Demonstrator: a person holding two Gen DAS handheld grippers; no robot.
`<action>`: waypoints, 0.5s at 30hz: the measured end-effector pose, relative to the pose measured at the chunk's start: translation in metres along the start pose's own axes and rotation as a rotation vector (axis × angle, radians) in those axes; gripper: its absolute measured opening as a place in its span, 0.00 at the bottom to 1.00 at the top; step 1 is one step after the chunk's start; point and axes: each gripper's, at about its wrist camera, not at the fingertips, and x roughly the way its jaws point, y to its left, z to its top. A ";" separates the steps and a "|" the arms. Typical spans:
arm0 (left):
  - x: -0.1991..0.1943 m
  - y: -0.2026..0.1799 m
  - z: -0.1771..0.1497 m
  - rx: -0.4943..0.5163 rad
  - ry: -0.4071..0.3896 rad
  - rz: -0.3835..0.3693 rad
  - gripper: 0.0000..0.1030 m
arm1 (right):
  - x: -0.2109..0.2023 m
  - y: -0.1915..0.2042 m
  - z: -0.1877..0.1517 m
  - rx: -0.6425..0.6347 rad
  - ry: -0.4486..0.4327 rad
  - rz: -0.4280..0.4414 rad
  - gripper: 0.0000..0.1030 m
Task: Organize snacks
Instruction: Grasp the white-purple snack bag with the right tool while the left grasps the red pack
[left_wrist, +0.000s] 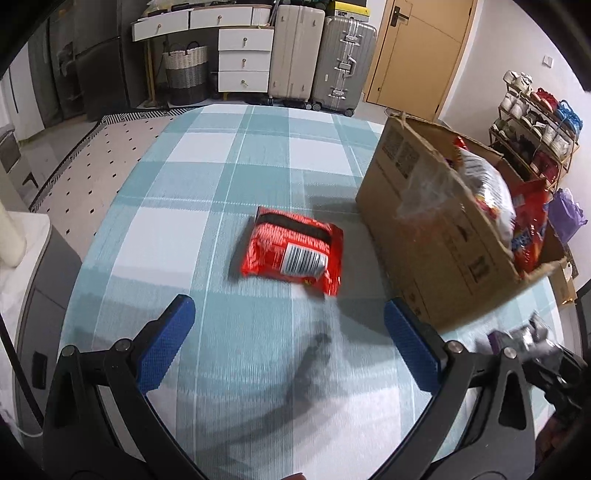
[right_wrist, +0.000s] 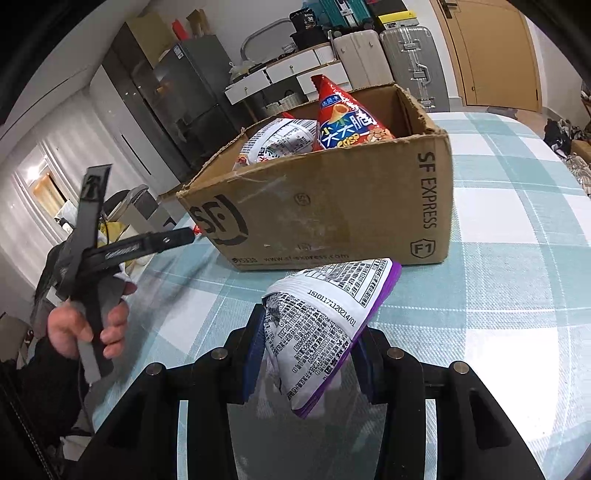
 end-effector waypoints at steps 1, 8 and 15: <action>0.004 -0.001 0.003 0.004 0.001 0.002 0.99 | -0.001 0.000 -0.001 0.001 0.001 -0.004 0.41; 0.034 0.004 0.020 -0.003 0.034 -0.001 0.99 | -0.006 -0.003 -0.007 0.015 0.011 -0.024 0.41; 0.054 0.012 0.033 -0.011 0.041 0.006 0.99 | -0.007 0.001 -0.010 0.001 0.033 -0.027 0.41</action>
